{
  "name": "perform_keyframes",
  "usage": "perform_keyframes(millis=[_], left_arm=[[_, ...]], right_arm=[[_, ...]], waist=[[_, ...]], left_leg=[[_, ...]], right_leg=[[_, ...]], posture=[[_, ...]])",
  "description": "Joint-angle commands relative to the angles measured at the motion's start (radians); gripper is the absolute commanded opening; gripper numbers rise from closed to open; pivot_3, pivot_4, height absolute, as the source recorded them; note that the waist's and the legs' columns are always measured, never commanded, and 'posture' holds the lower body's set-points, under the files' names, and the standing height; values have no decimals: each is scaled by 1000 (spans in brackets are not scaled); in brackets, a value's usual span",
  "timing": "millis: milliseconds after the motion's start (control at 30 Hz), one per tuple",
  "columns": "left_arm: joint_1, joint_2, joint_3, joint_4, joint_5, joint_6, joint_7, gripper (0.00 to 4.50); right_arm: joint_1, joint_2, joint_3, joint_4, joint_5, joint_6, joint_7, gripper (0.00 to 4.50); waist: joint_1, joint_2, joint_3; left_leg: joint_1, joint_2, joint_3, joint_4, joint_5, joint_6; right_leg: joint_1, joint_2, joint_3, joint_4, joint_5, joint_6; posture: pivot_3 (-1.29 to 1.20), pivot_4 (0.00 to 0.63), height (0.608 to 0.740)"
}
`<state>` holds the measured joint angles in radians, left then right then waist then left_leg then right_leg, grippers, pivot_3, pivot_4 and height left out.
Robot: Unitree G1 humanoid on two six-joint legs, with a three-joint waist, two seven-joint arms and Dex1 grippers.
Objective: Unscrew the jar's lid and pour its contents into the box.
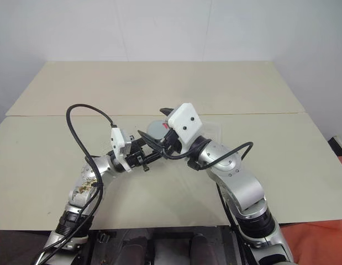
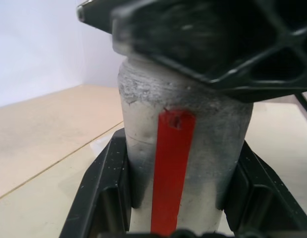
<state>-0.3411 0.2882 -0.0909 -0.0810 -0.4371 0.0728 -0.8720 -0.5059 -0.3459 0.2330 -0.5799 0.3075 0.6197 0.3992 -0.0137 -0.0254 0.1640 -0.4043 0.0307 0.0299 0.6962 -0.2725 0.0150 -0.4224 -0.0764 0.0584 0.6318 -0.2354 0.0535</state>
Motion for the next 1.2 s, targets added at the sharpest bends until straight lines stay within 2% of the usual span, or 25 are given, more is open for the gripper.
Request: perform_keyframes(millis=[33,367,833,1200], left_arm=[[-2,16,48,-46,-56,-7,-31,1957],[-13,33,54,0,-66,-21,-67,1957],[-21,31,65,33,-53,-31,-97,1957],[-30,22,55,59,-18,-58,-102,1957]], right_arm=[[17,-31,-80,-28,1,-15,9,4436],[40,-69,-151,-43,48,-17,34,4436],[112,-180,-268,-42,103,-66,118,4436],[128,-247,-263,-104,188,-70,257,4436]], waist=[[0,0,0],[0,0,0],[2,0,0],[1,0,0]], left_leg=[[0,0,0,0,0,0],[0,0,0,0,0,0],[0,0,2,0,0,0],[0,0,0,0,0,0]], right_leg=[[0,0,0,0,0,0],[0,0,0,0,0,0],[1,0,0,-1,0,0],[1,0,0,-1,0,0]], posture=[[0,150,740],[0,150,740],[0,150,740],[0,150,740]])
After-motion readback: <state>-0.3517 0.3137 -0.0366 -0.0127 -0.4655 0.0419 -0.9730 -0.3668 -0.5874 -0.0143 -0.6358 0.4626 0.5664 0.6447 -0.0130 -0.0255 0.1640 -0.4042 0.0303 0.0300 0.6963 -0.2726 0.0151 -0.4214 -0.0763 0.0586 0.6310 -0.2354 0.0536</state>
